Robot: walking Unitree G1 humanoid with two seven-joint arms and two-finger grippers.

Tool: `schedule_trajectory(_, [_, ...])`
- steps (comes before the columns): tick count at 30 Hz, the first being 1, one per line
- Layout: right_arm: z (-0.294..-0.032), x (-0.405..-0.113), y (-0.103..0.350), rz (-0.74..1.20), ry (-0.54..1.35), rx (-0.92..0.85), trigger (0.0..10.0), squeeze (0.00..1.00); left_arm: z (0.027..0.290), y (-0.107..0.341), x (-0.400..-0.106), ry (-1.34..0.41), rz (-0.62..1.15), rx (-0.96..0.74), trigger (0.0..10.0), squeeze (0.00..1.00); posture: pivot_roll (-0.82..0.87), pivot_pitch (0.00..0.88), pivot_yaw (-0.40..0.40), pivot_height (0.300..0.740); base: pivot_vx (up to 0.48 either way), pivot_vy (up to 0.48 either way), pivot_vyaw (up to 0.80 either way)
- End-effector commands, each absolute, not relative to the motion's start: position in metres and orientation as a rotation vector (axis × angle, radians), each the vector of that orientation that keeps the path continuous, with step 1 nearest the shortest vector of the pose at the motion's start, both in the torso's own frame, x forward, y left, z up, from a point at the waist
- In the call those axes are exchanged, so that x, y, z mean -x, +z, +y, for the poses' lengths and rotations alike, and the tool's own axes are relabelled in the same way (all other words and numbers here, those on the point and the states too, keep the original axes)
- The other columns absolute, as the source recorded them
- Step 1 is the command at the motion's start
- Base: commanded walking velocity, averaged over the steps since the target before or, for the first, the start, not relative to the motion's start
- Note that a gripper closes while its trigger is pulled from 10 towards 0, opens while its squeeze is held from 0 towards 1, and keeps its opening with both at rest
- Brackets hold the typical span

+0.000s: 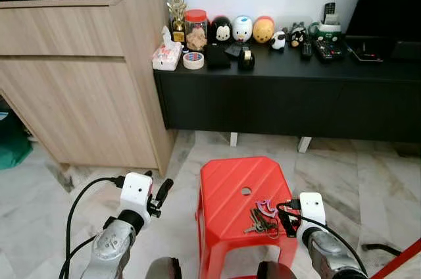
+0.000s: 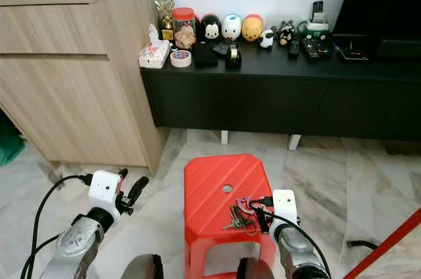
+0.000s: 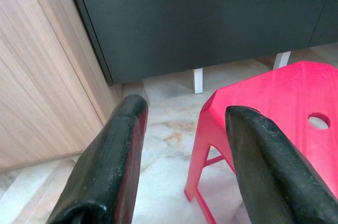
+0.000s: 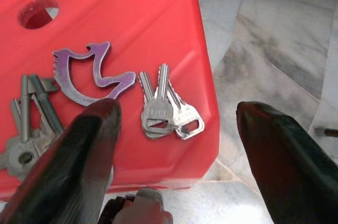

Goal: Hang keys on a hook

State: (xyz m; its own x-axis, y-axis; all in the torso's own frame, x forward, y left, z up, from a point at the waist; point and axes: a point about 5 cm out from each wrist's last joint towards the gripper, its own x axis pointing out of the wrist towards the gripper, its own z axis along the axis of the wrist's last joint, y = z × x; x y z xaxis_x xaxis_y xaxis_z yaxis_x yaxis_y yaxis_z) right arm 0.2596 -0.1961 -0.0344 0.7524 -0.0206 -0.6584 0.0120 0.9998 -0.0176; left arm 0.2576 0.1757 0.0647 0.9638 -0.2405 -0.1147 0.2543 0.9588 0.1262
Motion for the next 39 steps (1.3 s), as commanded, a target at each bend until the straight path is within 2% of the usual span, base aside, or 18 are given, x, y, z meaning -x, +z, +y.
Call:
schedule_trajectory(1, [-0.192, -0.266, -0.031, 0.716, -0.015, 0.005, 10.0, 0.00, 0.175, 0.069, -0.259, -0.260, 0.085, -0.151, 10.0, 0.00, 0.07, 0.000, 0.006, 0.607, 0.000, 0.000, 0.00])
schedule_trajectory(11, [-0.188, -0.279, -0.021, 0.680, -0.039, -0.015, 10.0, 0.00, 0.171, 0.069, -0.258, -0.286, 0.083, -0.172, 10.0, 0.00, 0.07, 0.000, 0.014, 0.607, 0.000, 0.000, 0.00])
schedule_trajectory(22, [-0.187, -0.280, -0.020, 0.685, -0.059, -0.029, 10.0, 0.00, 0.170, 0.079, -0.255, -0.282, 0.047, -0.190, 10.0, 0.00, 0.08, 0.000, 0.018, 0.607, 0.000, 0.000, 0.00])
schedule_trajectory(28, [-0.190, -0.277, -0.023, 0.697, -0.077, -0.025, 10.0, 0.00, 0.168, 0.086, -0.249, -0.298, 0.030, -0.203, 10.0, 0.00, 0.09, 0.034, 0.018, 0.607, 0.000, 0.000, 0.00])
schedule_trajectory(32, [-0.191, -0.283, -0.015, 0.600, -0.091, -0.080, 10.0, 0.00, 0.168, 0.091, -0.244, -0.294, 0.016, -0.202, 10.0, 0.00, 0.09, 0.053, 0.017, 0.607, 0.000, 0.000, 0.00])
schedule_trajectory(33, [-0.191, -0.288, -0.008, 0.522, -0.088, -0.096, 10.0, 0.00, 0.168, 0.092, -0.242, -0.292, 0.014, -0.201, 10.0, 0.00, 0.09, 0.061, 0.016, 0.607, 0.000, 0.000, 0.00])
schedule_trajectory(39, [-0.193, -0.289, 0.001, 0.378, -0.111, -0.083, 10.0, 0.00, 0.168, 0.092, -0.236, -0.290, 0.024, -0.198, 10.0, 0.00, 0.10, 0.079, 0.015, 0.607, 0.000, 0.000, 0.00])
